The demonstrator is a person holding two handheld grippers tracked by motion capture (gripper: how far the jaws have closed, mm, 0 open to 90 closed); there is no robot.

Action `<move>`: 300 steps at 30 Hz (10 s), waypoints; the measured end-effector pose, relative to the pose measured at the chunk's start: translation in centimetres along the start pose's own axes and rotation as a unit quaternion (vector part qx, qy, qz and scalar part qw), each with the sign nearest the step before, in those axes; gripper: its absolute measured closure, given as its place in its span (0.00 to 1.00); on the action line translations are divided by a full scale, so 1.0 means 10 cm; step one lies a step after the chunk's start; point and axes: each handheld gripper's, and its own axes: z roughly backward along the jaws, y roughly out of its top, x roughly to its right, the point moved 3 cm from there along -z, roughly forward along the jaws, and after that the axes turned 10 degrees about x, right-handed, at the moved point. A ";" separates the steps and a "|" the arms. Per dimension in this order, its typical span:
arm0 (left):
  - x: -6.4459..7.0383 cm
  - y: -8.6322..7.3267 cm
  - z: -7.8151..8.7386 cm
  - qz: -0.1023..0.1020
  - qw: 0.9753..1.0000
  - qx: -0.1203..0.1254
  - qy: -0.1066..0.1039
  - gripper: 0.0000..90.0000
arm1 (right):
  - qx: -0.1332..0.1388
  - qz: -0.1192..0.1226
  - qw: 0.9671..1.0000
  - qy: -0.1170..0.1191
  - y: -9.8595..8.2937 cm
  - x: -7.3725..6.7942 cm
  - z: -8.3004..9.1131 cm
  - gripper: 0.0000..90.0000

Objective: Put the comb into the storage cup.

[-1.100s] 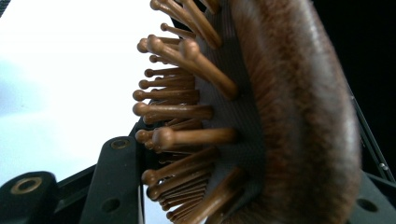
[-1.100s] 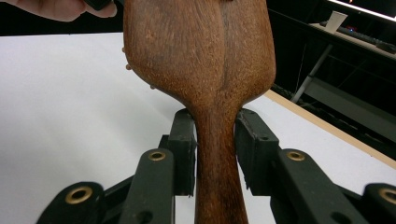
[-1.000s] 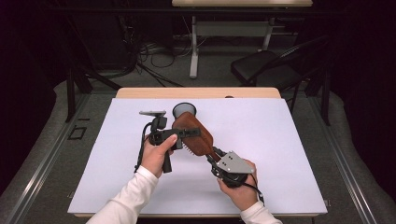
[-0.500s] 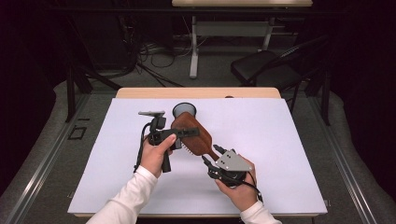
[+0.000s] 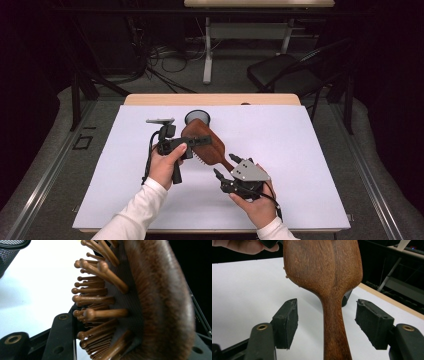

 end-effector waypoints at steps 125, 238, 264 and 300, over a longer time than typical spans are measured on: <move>-0.22 0.34 0.17 -0.032 0.996 0.072 0.039 0.56 | -0.038 -0.104 0.993 0.038 0.19 0.42 0.26 0.00; -0.29 1.42 0.37 -0.070 0.964 0.194 0.166 0.56 | -0.037 -0.117 0.992 0.035 0.15 0.46 0.28 0.00; -0.35 1.42 0.27 -0.087 0.956 0.195 0.199 0.55 | -0.032 -0.118 0.992 0.034 0.17 0.47 0.30 0.00; -0.45 1.38 0.08 -0.086 0.954 0.187 0.218 0.55 | -0.035 -0.117 0.992 0.037 0.16 0.45 0.29 0.00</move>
